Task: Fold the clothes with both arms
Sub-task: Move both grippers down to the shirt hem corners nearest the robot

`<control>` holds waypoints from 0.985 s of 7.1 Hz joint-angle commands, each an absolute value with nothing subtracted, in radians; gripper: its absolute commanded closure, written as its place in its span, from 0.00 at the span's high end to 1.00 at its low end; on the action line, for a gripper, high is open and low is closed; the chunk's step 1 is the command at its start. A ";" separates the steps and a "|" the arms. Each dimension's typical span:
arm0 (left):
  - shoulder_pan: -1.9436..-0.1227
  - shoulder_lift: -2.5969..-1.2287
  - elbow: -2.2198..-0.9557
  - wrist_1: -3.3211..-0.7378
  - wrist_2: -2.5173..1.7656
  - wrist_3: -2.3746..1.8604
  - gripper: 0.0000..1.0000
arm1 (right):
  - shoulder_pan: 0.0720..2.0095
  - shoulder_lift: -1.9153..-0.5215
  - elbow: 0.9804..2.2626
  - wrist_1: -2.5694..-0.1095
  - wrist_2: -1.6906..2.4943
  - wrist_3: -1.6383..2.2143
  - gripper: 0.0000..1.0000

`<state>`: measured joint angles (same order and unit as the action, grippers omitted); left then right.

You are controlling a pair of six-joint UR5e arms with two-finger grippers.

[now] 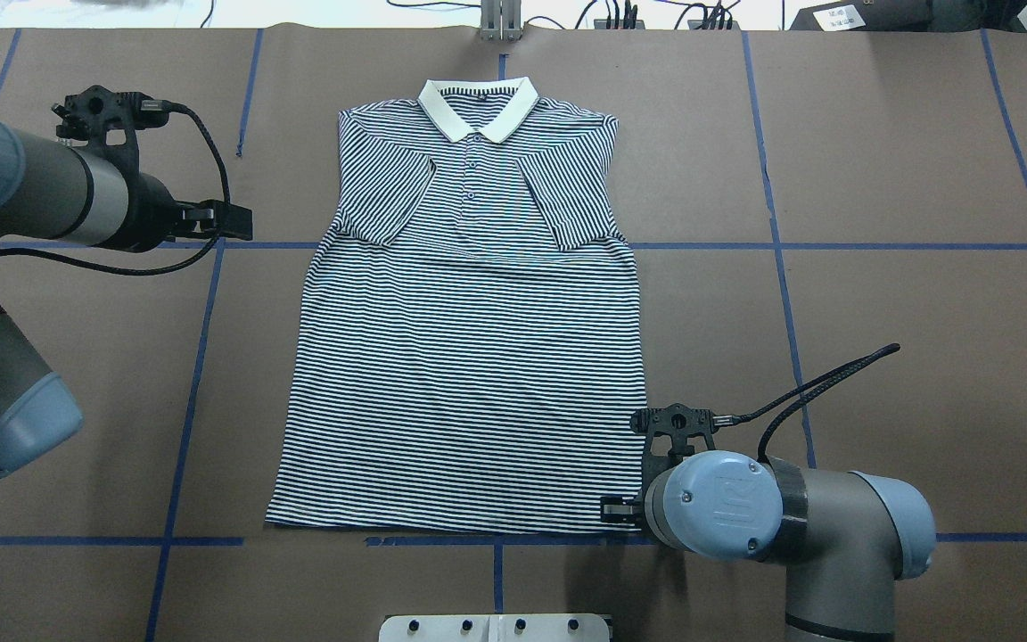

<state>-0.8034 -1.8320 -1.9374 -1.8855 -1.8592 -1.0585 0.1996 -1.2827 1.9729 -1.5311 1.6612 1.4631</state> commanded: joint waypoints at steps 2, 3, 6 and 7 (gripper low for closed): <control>-0.805 -1.835 -1.937 -1.885 -1.859 -1.058 1.00 | 0.201 -1.282 1.976 -1.531 1.661 1.462 0.00; -0.804 -1.836 -1.936 -1.885 -1.859 -1.058 1.00 | 0.201 -1.281 1.977 -1.529 1.660 1.465 0.00; -0.802 -1.833 -1.928 -1.885 -1.859 -1.081 1.00 | 0.202 -1.279 2.008 -1.528 1.661 1.465 0.00; -0.799 -1.810 -1.936 -1.885 -1.861 -1.139 1.00 | 0.204 -1.279 2.028 -1.528 1.660 1.465 0.00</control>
<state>-0.8019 -1.8294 -1.9331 -1.8853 -1.8600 -1.0902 0.2025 -1.2797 2.0049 -1.5284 1.6604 1.4649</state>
